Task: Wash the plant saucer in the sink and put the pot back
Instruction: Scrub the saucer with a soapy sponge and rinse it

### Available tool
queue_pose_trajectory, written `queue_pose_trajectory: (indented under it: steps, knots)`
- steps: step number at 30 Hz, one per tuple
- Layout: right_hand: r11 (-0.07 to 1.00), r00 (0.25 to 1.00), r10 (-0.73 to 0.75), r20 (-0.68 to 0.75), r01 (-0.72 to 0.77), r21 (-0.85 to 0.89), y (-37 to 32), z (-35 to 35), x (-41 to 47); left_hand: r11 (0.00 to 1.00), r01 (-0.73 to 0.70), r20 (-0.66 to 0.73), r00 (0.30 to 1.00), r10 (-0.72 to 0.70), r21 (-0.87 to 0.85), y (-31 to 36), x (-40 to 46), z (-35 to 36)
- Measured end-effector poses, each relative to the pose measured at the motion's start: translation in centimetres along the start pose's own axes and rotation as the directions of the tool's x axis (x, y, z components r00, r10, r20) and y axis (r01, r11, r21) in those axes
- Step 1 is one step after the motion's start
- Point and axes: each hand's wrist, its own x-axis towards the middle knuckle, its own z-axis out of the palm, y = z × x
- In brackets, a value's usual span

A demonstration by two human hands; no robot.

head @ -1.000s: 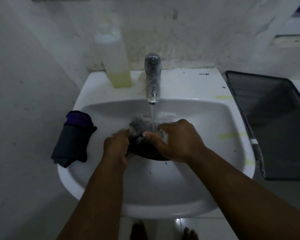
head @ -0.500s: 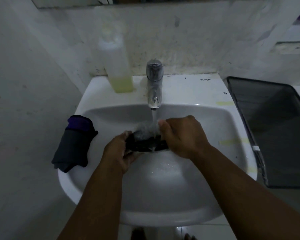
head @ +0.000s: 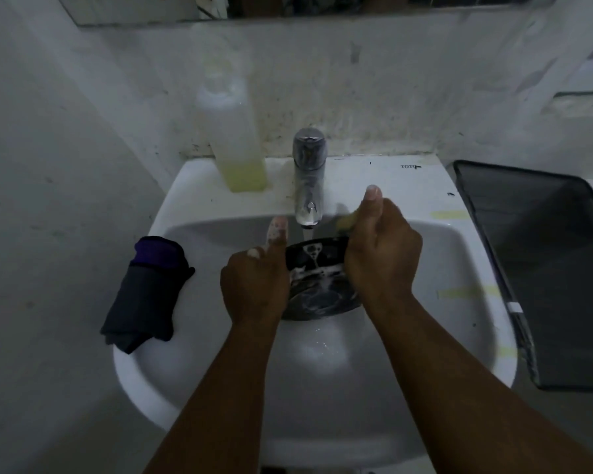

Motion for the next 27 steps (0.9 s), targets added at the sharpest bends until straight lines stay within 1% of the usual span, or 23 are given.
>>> queue_pose_trajectory:
  steps: [3, 5, 7, 10, 13, 14, 15, 17, 18, 19, 20, 21, 22, 23, 24, 25, 26, 27]
  knots:
    - [0.999, 0.992, -0.042, -0.122, 0.040, -0.016, 0.2, 0.2, 0.5, 0.998, 0.048, 0.076, 0.996, -0.050, 0.030, -0.4, 0.4, 0.0]
    - [1.000, 0.991, -0.011, -0.136, 0.010, -0.004, 0.6, 0.3, 0.5, 0.994, 0.109, 0.123, 0.986, -0.112, 0.026, -0.9, 0.4, 0.0]
    - [0.999, 0.996, 0.045, -0.077, -0.047, -0.027, 1.1, 0.5, -0.1, 0.983, 0.181, 0.112, 0.977, -0.181, 0.005, -1.8, 0.5, 0.3]
    - [0.992, 0.997, 0.077, 0.004, -0.076, -0.102, 1.4, 0.8, -1.7, 0.957, 0.289, 0.077, 0.955, -0.288, -0.002, -3.0, 1.1, 0.7]
    - [0.980, 0.978, 0.140, 0.156, -0.115, -0.164, 1.5, 2.1, -2.7, 0.933, 0.361, 0.074, 0.931, -0.358, -0.021, -3.8, 1.4, 1.4]
    - [0.977, 0.982, 0.109, 0.155, -0.077, -0.199, 1.7, 2.7, -2.7, 0.930, 0.366, 0.079, 0.929, -0.363, -0.029, -3.9, 1.5, 1.6]
    - [0.972, 0.991, 0.061, 0.118, -0.032, -0.233, 1.9, 3.3, -2.6, 0.927, 0.373, 0.082, 0.926, -0.369, -0.037, -3.8, 1.4, 1.7]
    - [0.953, 0.999, 0.024, 0.037, -0.012, -0.302, 1.7, 4.5, -2.6, 0.918, 0.393, 0.080, 0.918, -0.388, -0.060, -3.8, 1.3, 1.9]
    - [0.935, 0.998, -0.007, 0.057, 0.027, -0.353, 1.3, 4.9, -3.0, 0.907, 0.413, 0.080, 0.910, -0.407, -0.080, -4.0, 1.3, 2.0]
    - [0.909, 0.987, -0.070, 0.146, 0.123, -0.397, 1.1, 5.1, -3.8, 0.893, 0.435, 0.084, 0.900, -0.428, -0.111, -4.1, 1.3, 1.9]
    - [0.871, 0.949, -0.161, 0.271, 0.265, -0.414, 0.9, 5.2, -4.9, 0.878, 0.455, 0.087, 0.890, -0.447, -0.149, -4.1, 1.4, 1.8]
    - [0.826, 0.892, -0.244, 0.382, 0.397, -0.400, 1.1, 4.9, -5.6, 0.863, 0.471, 0.092, 0.882, -0.462, -0.184, -4.1, 1.5, 1.8]
    - [0.789, 0.847, -0.301, 0.438, 0.479, -0.384, 1.5, 4.6, -5.7, 0.846, 0.490, 0.103, 0.872, -0.479, -0.212, -4.1, 1.7, 1.9]
    - [0.774, 0.842, -0.313, 0.439, 0.494, -0.396, 2.0, 4.4, -5.3, 0.826, 0.514, 0.117, 0.858, -0.501, -0.232, -4.0, 1.8, 2.0]
    - [0.789, 0.873, -0.280, 0.399, 0.446, -0.424, 2.2, 4.3, -4.7, 0.813, 0.529, 0.124, 0.848, -0.515, -0.243, -4.1, 1.8, 2.1]
    - [0.827, 0.914, -0.229, 0.334, 0.364, -0.429, 2.1, 4.2, -4.3, 0.803, 0.538, 0.127, 0.842, -0.524, -0.255, -4.0, 1.6, 2.0]
    - [0.854, 0.935, -0.189, 0.299, 0.307, -0.420, 1.7, 4.4, -4.3, 0.796, 0.544, 0.131, 0.838, -0.530, -0.266, -4.0, 1.5, 2.0]
    - [0.851, 0.924, -0.199, 0.327, 0.328, -0.411, 1.0, 4.8, -4.7, 0.789, 0.549, 0.141, 0.835, -0.532, -0.277, -4.1, 1.5, 1.9]
